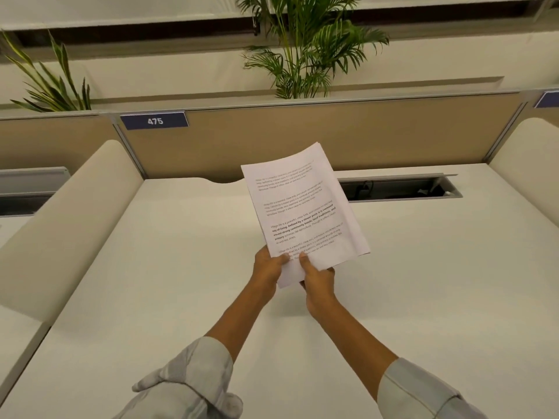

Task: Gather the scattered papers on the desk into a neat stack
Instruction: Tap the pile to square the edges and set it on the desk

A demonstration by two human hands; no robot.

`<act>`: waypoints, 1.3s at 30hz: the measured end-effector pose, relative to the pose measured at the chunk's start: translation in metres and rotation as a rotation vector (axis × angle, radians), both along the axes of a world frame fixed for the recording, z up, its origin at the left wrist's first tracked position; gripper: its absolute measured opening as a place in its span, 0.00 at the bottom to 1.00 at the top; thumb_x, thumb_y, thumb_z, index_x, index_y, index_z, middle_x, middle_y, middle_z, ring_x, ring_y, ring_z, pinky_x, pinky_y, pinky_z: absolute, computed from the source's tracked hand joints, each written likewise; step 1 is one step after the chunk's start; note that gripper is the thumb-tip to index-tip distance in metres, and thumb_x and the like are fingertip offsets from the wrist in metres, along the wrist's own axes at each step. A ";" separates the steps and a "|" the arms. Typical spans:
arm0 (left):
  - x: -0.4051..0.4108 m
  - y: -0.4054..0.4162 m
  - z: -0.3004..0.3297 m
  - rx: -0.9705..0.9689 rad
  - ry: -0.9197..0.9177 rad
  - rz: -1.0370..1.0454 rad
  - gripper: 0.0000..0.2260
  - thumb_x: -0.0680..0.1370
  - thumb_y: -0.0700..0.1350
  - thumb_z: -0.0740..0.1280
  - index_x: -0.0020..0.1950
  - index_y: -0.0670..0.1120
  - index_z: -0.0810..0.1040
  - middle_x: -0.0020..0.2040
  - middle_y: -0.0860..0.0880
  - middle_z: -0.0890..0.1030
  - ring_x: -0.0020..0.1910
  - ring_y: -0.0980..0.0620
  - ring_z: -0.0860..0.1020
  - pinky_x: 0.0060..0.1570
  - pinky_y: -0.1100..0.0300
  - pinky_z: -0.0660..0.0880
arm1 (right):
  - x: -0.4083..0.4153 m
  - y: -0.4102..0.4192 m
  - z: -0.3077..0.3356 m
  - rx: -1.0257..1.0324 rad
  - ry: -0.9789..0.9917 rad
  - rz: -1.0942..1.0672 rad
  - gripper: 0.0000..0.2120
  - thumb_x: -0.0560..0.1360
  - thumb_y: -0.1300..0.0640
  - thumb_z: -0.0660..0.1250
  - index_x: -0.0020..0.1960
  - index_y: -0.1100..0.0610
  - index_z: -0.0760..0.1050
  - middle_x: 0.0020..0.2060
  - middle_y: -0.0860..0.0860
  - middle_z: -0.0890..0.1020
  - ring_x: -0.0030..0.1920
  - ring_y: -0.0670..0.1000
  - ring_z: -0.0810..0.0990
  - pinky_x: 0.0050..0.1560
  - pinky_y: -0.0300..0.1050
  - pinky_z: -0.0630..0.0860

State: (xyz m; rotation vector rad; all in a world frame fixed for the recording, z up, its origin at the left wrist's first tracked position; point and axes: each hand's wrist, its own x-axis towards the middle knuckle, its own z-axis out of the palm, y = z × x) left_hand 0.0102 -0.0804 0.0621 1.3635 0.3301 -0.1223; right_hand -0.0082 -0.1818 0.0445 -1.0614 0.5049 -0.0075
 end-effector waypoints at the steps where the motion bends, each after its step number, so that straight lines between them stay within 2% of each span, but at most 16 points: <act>1: 0.002 0.006 0.001 -0.026 0.002 -0.014 0.17 0.76 0.31 0.66 0.55 0.52 0.79 0.52 0.53 0.84 0.51 0.51 0.83 0.44 0.58 0.81 | 0.000 -0.003 0.001 0.010 -0.044 0.035 0.18 0.76 0.61 0.70 0.60 0.45 0.72 0.56 0.48 0.82 0.54 0.52 0.82 0.53 0.52 0.82; 4: 0.010 0.022 0.002 -0.059 0.008 -0.039 0.17 0.76 0.31 0.65 0.60 0.46 0.79 0.55 0.48 0.85 0.52 0.47 0.83 0.44 0.55 0.81 | 0.005 -0.024 0.004 0.018 -0.132 0.090 0.14 0.76 0.62 0.69 0.57 0.46 0.78 0.53 0.45 0.85 0.52 0.48 0.84 0.43 0.46 0.83; 8: 0.030 0.044 0.001 0.012 0.044 -0.032 0.18 0.75 0.29 0.64 0.62 0.43 0.78 0.59 0.43 0.82 0.55 0.42 0.81 0.53 0.51 0.78 | 0.023 -0.066 0.010 -0.093 -0.172 0.119 0.07 0.77 0.59 0.68 0.53 0.50 0.80 0.47 0.47 0.87 0.49 0.51 0.85 0.41 0.45 0.82; 11: 0.048 0.055 -0.004 0.084 0.055 -0.029 0.19 0.75 0.29 0.65 0.63 0.42 0.77 0.60 0.42 0.82 0.55 0.41 0.81 0.55 0.50 0.77 | 0.041 -0.082 0.014 -0.277 -0.175 0.217 0.09 0.78 0.59 0.67 0.56 0.50 0.79 0.54 0.50 0.84 0.53 0.53 0.84 0.41 0.45 0.83; 13: 0.061 0.058 -0.006 0.123 0.057 -0.027 0.19 0.74 0.30 0.65 0.64 0.42 0.77 0.60 0.43 0.82 0.55 0.42 0.81 0.54 0.51 0.77 | 0.055 -0.082 0.012 -0.404 -0.174 0.272 0.11 0.79 0.60 0.66 0.61 0.53 0.76 0.58 0.52 0.82 0.55 0.54 0.82 0.40 0.44 0.83; 16: 0.077 0.060 -0.008 0.180 0.059 -0.007 0.19 0.74 0.31 0.65 0.63 0.45 0.78 0.59 0.46 0.82 0.53 0.45 0.81 0.49 0.55 0.77 | 0.075 -0.078 0.005 -0.510 -0.141 0.259 0.14 0.80 0.62 0.64 0.64 0.58 0.75 0.59 0.54 0.81 0.56 0.56 0.81 0.40 0.44 0.84; 19: 0.092 0.062 -0.010 0.231 0.039 -0.007 0.18 0.75 0.31 0.64 0.60 0.48 0.79 0.56 0.48 0.83 0.49 0.52 0.82 0.44 0.61 0.76 | 0.093 -0.076 -0.006 -0.557 -0.065 0.219 0.13 0.79 0.63 0.64 0.63 0.61 0.77 0.56 0.56 0.83 0.53 0.56 0.83 0.41 0.43 0.84; 22: 0.107 0.063 -0.012 0.265 0.040 -0.035 0.18 0.75 0.31 0.63 0.58 0.50 0.79 0.53 0.51 0.83 0.48 0.55 0.81 0.41 0.65 0.75 | 0.109 -0.075 -0.019 -0.551 -0.009 0.229 0.13 0.79 0.63 0.65 0.62 0.62 0.79 0.54 0.55 0.84 0.52 0.56 0.83 0.46 0.47 0.84; 27: 0.139 0.064 -0.020 0.286 0.117 -0.039 0.19 0.73 0.30 0.62 0.57 0.49 0.77 0.52 0.50 0.81 0.45 0.58 0.79 0.36 0.65 0.74 | 0.142 -0.072 -0.034 -0.572 0.047 0.260 0.12 0.78 0.62 0.65 0.60 0.61 0.80 0.53 0.54 0.84 0.52 0.55 0.83 0.50 0.51 0.83; 29: 0.154 0.065 -0.023 0.301 0.146 -0.042 0.19 0.73 0.29 0.61 0.56 0.49 0.76 0.52 0.49 0.81 0.44 0.57 0.79 0.36 0.64 0.74 | 0.158 -0.070 -0.038 -0.611 0.063 0.287 0.11 0.79 0.61 0.65 0.59 0.60 0.81 0.52 0.53 0.84 0.51 0.55 0.83 0.49 0.47 0.83; 31: 0.171 0.065 -0.028 0.311 0.179 -0.030 0.19 0.72 0.29 0.60 0.56 0.48 0.76 0.52 0.48 0.80 0.44 0.54 0.79 0.36 0.63 0.73 | 0.175 -0.068 -0.042 -0.650 0.080 0.319 0.11 0.79 0.61 0.65 0.59 0.60 0.81 0.50 0.53 0.84 0.49 0.53 0.83 0.43 0.40 0.82; 33: 0.187 0.065 -0.036 0.314 0.210 -0.018 0.20 0.72 0.29 0.60 0.57 0.48 0.76 0.53 0.48 0.80 0.45 0.50 0.78 0.39 0.62 0.73 | 0.193 -0.067 -0.047 -0.689 0.101 0.339 0.11 0.79 0.61 0.65 0.58 0.60 0.81 0.49 0.52 0.84 0.47 0.52 0.82 0.40 0.38 0.80; 36: 0.211 0.065 -0.049 0.359 0.282 -0.006 0.21 0.72 0.30 0.61 0.62 0.43 0.77 0.54 0.46 0.80 0.51 0.44 0.77 0.48 0.57 0.73 | 0.217 -0.065 -0.056 -0.744 0.133 0.351 0.09 0.78 0.61 0.64 0.55 0.61 0.82 0.49 0.55 0.85 0.49 0.57 0.83 0.50 0.51 0.83; 37: 0.219 0.066 -0.053 0.378 0.309 -0.002 0.21 0.73 0.30 0.61 0.64 0.42 0.76 0.54 0.46 0.79 0.51 0.43 0.76 0.50 0.56 0.72 | 0.224 -0.064 -0.060 -0.753 0.146 0.355 0.09 0.78 0.61 0.64 0.54 0.61 0.82 0.49 0.55 0.85 0.50 0.58 0.83 0.53 0.56 0.82; 39: 0.235 0.066 -0.058 0.405 0.347 0.000 0.20 0.73 0.30 0.62 0.64 0.40 0.76 0.52 0.45 0.78 0.51 0.43 0.75 0.49 0.55 0.71 | 0.236 -0.063 -0.067 -0.752 0.176 0.349 0.09 0.78 0.61 0.65 0.53 0.61 0.82 0.48 0.55 0.85 0.51 0.59 0.82 0.55 0.58 0.81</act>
